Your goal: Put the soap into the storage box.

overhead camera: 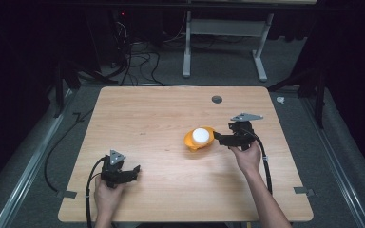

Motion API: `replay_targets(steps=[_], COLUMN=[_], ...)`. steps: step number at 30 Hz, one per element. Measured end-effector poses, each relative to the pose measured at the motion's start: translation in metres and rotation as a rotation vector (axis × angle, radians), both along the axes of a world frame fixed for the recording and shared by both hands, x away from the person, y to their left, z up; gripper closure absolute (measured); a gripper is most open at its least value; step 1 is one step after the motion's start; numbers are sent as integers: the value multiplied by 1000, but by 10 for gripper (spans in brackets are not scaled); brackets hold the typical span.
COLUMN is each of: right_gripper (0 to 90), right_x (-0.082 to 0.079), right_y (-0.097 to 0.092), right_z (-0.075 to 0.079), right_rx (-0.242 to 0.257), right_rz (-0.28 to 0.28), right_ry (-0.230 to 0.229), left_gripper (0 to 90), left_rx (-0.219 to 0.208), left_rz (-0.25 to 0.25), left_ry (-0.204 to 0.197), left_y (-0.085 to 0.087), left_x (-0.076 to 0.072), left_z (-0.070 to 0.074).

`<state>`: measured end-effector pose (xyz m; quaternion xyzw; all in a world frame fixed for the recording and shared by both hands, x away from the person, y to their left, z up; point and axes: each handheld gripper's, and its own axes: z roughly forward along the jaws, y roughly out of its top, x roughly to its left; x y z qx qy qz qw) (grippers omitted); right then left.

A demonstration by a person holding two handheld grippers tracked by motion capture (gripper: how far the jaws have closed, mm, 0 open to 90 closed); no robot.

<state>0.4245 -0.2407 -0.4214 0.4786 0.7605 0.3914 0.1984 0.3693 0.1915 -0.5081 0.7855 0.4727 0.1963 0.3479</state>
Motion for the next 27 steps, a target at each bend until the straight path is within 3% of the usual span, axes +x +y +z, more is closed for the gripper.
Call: replay_targets(steps=[27], right_gripper=[244], right_x=[-25], right_y=[-36], right_z=[0], right_rx=[32], right_rz=[-86], right_ry=[-21], left_gripper=[186], left_rx=[0], left_rz=[0], left_ry=[0], left_y=[0], left_x=[0], left_z=[0])
